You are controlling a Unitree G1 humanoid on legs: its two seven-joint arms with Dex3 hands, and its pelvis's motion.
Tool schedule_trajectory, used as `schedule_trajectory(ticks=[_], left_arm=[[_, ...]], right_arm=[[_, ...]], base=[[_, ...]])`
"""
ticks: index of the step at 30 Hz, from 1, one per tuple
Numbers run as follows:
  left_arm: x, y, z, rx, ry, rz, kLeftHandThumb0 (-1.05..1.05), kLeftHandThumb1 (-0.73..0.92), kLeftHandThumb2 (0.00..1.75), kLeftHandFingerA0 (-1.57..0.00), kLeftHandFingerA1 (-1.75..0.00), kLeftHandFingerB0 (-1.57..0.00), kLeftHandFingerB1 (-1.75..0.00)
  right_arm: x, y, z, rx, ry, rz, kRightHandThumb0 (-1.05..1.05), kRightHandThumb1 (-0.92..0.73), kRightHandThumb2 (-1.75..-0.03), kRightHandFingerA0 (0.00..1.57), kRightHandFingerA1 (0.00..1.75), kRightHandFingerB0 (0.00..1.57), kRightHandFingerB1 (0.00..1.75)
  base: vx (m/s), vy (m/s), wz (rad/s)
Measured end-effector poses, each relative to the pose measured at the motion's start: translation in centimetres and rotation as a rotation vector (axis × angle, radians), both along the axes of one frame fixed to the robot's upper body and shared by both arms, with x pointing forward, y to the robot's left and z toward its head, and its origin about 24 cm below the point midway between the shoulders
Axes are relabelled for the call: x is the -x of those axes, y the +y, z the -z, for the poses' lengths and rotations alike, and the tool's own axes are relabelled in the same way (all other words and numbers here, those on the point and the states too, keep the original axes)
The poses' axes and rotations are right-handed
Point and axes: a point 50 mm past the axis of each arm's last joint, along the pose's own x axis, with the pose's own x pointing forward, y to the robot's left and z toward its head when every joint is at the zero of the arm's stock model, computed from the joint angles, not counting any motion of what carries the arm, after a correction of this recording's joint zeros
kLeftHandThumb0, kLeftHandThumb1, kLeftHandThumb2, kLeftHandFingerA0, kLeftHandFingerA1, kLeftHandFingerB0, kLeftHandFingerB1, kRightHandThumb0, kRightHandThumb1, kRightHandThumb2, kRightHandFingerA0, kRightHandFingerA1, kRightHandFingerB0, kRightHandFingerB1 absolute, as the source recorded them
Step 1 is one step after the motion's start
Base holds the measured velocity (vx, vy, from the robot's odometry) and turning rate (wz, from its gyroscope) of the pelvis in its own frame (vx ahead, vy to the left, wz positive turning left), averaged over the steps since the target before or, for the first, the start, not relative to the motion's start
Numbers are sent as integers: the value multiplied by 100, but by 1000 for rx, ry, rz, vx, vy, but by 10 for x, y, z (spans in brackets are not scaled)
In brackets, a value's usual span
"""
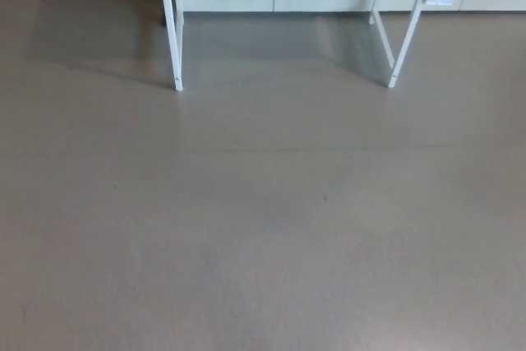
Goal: The robot walks towards a desk on which a file tray is kept in the middle and a stapler is kept to its right. The robot lifts the stapler using its right hand and places it on the file tray.
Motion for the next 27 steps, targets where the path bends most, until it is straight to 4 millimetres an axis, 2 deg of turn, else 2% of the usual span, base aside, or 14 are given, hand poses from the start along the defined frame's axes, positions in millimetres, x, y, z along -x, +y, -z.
schedule_trajectory(ticks=[4,5,6,8,9,13,14,16,20,21,23,25,26,27], left_arm=[[1,-1,1,3,5,3,-82,62,121,-33,-74,-25,-71],[0,-2,2,5,4,5,-82,71,93,-30,-87,-25,-87],[-3,-3,2,6,-4,11,-79,59,119,-36,-76,-28,-72],[-5,-3,3,5,-8,13,-85,62,121,-38,-77,-29,-73],[-5,-3,3,5,-8,13,-82,72,94,-32,-80,-31,-81],[-3,-4,3,4,8,22,-75,74,90,-28,-78,-25,-76],[-3,-4,3,4,8,22,-77,60,118,-35,-74,-27,-71],[-3,-4,3,3,6,19,-84,61,120,-38,-76,-29,-73],[-7,-4,3,-1,-1,35,-78,60,119,-38,-75,-29,-72],[-7,-3,3,-5,-2,36,-87,70,94,-33,-84,-31,-85],[-8,-3,3,-8,-3,32,-86,72,92,-33,-87,-27,-86],[-6,-3,3,-8,2,30,-81,74,93,-31,-79,-29,-80],[-6,-3,3,-8,3,31,-79,63,120,-33,-72,-24,-69],[-6,-3,3,-8,4,32,-79,63,120,-33,-72,-24,-69]], right_arm=[[-1,1,0,-3,-1,-3,-76,-55,-90,4,44,9,36],[-3,-1,-2,2,-6,-4,-76,-55,-90,4,44,9,36],[-4,-3,-3,9,-9,-3,-76,-55,-90,4,44,9,36],[-7,-3,-5,11,-17,-6,-76,-55,-90,4,44,9,36],[-7,-3,-5,11,-17,-6,-76,-55,-90,4,44,9,36],[-8,-3,-5,11,-19,-7,-76,-55,-90,4,44,9,36],[-8,-3,-5,12,-20,-7,-76,-55,-90,4,44,9,36],[-7,-3,-5,12,-13,-5,-76,-55,-90,4,44,9,36],[-9,-3,-5,9,-19,-10,-76,-55,-90,4,44,9,36],[-10,-2,-5,8,-22,-12,-76,-55,-90,4,44,9,36],[-9,-2,-5,8,-21,-12,-76,-55,-90,4,44,9,36],[-8,-3,-5,8,-17,-10,-76,-55,-90,4,44,9,36],[-8,-3,-5,9,-16,-10,-76,-55,-90,4,44,9,36],[-8,-3,-5,8,-18,-10,-76,-55,-90,4,44,9,36]], base=[[280,-179,5],[294,-199,31],[253,-180,4],[221,-134,-2],[226,-92,-2],[198,5,-12],[131,97,-9],[246,142,-16],[289,243,-9],[284,145,-3],[240,118,5],[210,54,7],[224,13,10],[208,-5,10]])
